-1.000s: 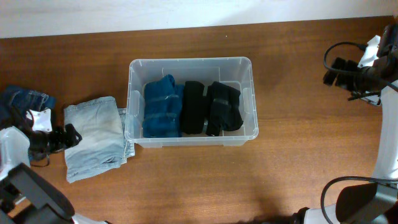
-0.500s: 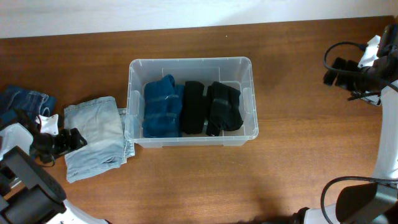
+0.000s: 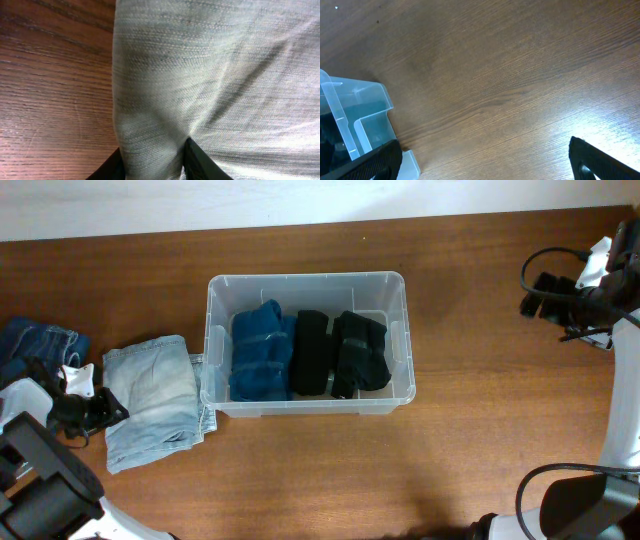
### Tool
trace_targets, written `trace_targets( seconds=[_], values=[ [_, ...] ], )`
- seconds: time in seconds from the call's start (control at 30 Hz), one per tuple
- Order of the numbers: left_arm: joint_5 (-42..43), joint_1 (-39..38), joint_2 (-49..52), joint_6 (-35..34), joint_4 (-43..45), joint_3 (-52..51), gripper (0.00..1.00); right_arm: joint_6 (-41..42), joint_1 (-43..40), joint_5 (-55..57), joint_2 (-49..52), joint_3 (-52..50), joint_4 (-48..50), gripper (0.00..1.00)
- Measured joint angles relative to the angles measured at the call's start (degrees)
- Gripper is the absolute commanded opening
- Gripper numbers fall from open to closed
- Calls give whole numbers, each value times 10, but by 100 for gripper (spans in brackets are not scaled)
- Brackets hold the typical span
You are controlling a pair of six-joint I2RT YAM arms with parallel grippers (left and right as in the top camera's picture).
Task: Pack container
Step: 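Close the left gripper on the light-blue jeans' edge and drag them left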
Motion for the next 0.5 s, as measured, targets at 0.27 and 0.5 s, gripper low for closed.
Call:
trace_targets(
  seconds=[0.27,0.5],
  values=[
    [26,4,3,-1,-1,0,56,0,0,0,0,0,0,99],
    [53,2,2,-6,-3,2,64,0,0,0,0,0,0,99]
  ],
)
